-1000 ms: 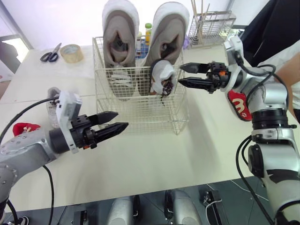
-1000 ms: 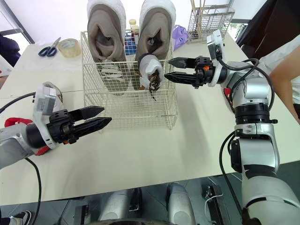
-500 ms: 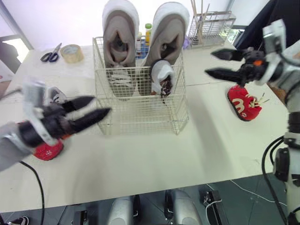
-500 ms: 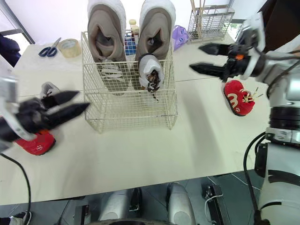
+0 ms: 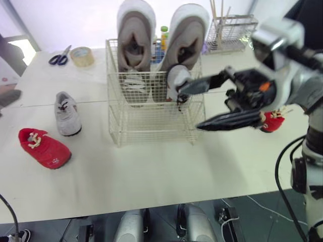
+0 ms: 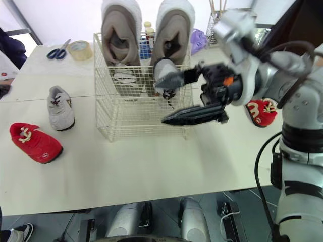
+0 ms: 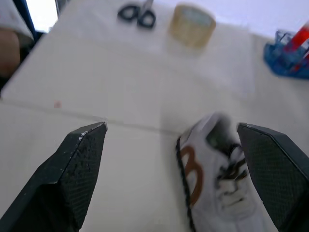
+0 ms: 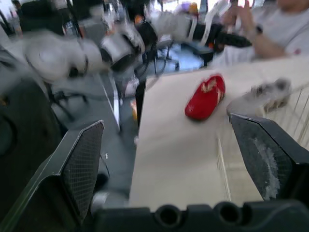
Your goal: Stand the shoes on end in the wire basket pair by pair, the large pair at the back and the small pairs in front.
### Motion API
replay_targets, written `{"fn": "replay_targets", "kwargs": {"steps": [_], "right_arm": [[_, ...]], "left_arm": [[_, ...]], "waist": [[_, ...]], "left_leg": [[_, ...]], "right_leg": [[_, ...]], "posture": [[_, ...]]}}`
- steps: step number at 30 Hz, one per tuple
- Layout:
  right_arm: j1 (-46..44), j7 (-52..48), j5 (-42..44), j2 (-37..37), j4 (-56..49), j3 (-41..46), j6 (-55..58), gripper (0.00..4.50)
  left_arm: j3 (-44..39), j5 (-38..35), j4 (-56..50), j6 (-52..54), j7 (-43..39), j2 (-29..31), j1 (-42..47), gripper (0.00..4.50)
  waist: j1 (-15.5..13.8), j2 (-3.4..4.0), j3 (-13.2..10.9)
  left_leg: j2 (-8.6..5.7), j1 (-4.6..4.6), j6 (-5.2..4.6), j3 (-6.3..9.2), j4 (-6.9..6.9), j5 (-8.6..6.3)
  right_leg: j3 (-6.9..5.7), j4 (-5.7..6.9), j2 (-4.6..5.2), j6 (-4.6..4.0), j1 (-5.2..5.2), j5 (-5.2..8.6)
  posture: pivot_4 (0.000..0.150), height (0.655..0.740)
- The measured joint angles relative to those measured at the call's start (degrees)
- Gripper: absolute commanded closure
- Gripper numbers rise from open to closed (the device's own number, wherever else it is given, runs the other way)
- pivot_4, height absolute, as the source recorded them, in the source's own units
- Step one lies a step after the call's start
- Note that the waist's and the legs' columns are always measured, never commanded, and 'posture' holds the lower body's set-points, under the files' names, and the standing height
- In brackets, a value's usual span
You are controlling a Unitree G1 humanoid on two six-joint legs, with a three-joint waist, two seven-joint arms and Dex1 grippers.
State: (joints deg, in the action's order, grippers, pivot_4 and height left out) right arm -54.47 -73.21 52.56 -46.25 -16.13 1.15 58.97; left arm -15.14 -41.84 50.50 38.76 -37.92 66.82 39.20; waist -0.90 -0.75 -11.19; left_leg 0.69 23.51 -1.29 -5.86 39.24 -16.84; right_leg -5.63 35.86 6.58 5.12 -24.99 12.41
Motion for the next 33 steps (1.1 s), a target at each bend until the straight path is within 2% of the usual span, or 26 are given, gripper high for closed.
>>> {"fn": "replay_targets", "kwargs": {"steps": [4,7,9,13,15,17,23,30,33], "right_arm": [[1.2,0.2,-1.7,-0.5,-1.5,-1.6,-2.2,0.0],[2.6,2.4,-1.5,-1.0,-3.5,-1.3,-1.5,0.0],[3.4,3.8,-0.4,-1.1,-4.3,-0.7,-0.4,0.0],[4.1,6.6,1.5,-1.9,-5.4,0.7,0.9,0.0],[4.5,8.1,2.4,-2.0,-5.9,1.7,1.5,0.0],[4.5,9.9,3.1,-2.0,-6.2,2.1,2.2,0.0],[4.5,12.4,4.7,-2.2,-6.3,2.4,3.1,0.0],[4.6,12.1,3.8,-2.7,-5.9,2.3,1.0,0.0],[4.8,11.8,2.6,-2.3,-5.0,2.1,-0.8,0.0]], "left_arm": [[5.1,8.7,12.3,-1.6,-10.3,-2.8,8.9,0.04],[6.4,13.7,18.2,-1.7,-16.8,-3.9,14.0,0.04],[7.2,16.7,20.4,-1.8,-19.2,-4.3,15.8,0.04],[7.4,21.5,23.6,-3.5,-18.9,-6.3,17.4,0.04],[7.0,23.3,24.1,-4.8,-17.1,-7.0,18.1,0.58],[6.2,24.5,24.8,-6.6,-14.4,-8.4,18.4,1.37],[3.9,26.5,25.1,-7.3,-13.4,-11.3,19.6,4.4],[0.2,26.9,26.0,-8.3,-10.4,-11.3,19.9,4.46],[-3.2,26.0,26.2,-8.3,-9.6,-9.5,22.7,4.46]], "waist": [[0.3,-0.58,0.1],[0.5,-0.66,0.1],[0.8,-0.66,0.1],[0.9,-0.66,0.1],[0.9,-0.66,0.1],[0.9,-0.66,0.1],[0.3,-0.67,0.1],[0.5,-0.67,0.1],[0.6,-0.82,0.1]], "left_leg": [[-0.09,0.29,0.0,-0.04,0.05,0.01],[-0.06,0.3,0.0,-0.09,0.05,0.01],[0.0,0.28,0.0,-0.1,0.05,0.01],[0.13,0.27,0.0,-0.08,0.06,0.02],[0.11,0.26,-0.01,-0.09,0.06,0.01],[0.11,0.25,-0.02,-0.09,0.07,0.01],[0.09,0.26,-0.08,-0.08,0.24,-0.02],[0.13,0.39,-0.19,-0.05,0.51,-0.09],[0.17,0.82,-0.23,0.09,0.81,-0.12]], "right_leg": [[-0.02,0.06,-0.03,0.02,-0.29,-0.01],[-0.05,0.05,-0.03,0.03,-0.32,-0.01],[-0.05,0.08,-0.02,0.03,-0.34,-0.01],[-0.05,0.14,0.01,0.03,-0.35,-0.01],[-0.04,0.15,0.08,0.03,-0.35,-0.01],[-0.04,0.17,0.1,0.03,-0.35,-0.01],[-0.05,0.25,0.13,0.03,-0.33,-0.01],[-0.05,0.28,0.13,0.05,-0.35,-0.02],[-0.21,0.35,0.11,0.12,-0.54,-0.07]], "posture": [[0.15,0.74],[0.15,0.74],[0.15,0.74],[0.15,0.74],[0.15,0.74],[0.15,0.74],[0.15,0.74],[0.15,0.74],[0.15,0.74]]}}
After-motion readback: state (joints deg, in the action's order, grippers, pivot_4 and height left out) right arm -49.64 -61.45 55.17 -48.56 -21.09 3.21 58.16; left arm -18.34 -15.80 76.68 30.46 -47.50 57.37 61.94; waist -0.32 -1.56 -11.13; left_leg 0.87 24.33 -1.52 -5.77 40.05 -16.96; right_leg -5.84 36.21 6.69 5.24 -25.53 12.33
